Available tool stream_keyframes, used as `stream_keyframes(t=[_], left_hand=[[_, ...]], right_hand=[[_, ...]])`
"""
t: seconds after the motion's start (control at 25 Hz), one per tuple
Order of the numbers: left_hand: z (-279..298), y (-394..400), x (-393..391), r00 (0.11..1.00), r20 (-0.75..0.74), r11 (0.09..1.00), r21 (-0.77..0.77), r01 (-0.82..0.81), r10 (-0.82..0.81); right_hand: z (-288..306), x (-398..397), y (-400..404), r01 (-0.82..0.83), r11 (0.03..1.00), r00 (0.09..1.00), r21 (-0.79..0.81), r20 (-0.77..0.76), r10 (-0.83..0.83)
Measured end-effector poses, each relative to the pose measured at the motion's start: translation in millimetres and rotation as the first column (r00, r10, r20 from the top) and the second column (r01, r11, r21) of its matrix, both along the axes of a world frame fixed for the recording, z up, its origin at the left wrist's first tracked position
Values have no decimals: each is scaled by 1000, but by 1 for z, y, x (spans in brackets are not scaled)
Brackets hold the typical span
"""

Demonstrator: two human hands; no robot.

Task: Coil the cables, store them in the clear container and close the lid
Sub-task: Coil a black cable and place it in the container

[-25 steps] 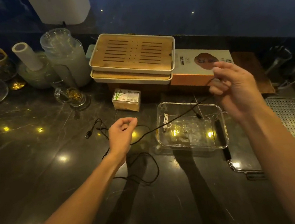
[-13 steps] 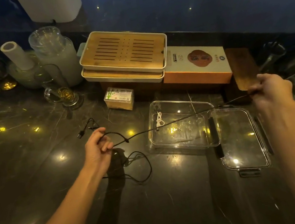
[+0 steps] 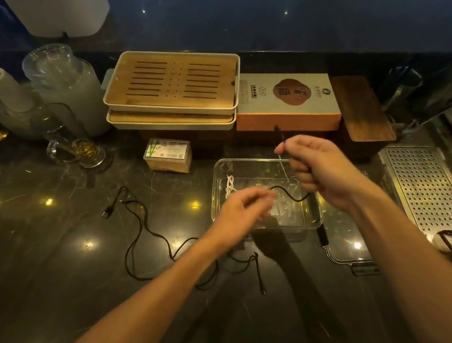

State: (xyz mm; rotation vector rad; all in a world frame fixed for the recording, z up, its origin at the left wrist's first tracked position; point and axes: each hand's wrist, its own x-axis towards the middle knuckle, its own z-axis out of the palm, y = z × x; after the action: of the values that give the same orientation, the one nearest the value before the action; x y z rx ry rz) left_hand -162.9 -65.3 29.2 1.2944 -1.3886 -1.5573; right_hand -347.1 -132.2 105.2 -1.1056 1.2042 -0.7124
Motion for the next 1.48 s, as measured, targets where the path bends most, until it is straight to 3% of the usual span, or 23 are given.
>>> stream_keyframes(t=[0.08,0.16,0.36,0.52,0.68,0.92,1.08,1.32,1.48], left_hand=[[17,-16,-7,964,-156,972,126,-197,216],[31,-28,-8,898,-292,939,206,-277,329],[40,-38,-6,835,-437,935,265,-238,336],[36,-42,-8,805,-456,903,372,-213,378],[36,-47,-10,776,-473,862,477,-171,416],[39,-42,-21,853,-402,912,367,-183,333],[38,-42,-21,837,-428,913,364,-185,340],[41,-40,-24,754,-564,911,398,-108,335],[41,-34,-23,806,-529,931,358,-73,267]], right_hand=[[-5,-1,14,-102,994,994,-36,-44,100],[-12,-1,27,-186,980,979,-76,-101,179],[-27,-2,42,-298,949,939,-109,-211,271],[-36,-2,43,-293,944,934,-152,-257,248],[-45,-6,43,-312,949,914,-55,-291,284],[-47,-2,44,-238,970,930,53,-275,244],[-42,0,51,-197,978,974,72,-101,204],[-32,7,58,-230,973,968,6,-98,230],[-30,9,61,-219,976,972,-8,-91,218]])
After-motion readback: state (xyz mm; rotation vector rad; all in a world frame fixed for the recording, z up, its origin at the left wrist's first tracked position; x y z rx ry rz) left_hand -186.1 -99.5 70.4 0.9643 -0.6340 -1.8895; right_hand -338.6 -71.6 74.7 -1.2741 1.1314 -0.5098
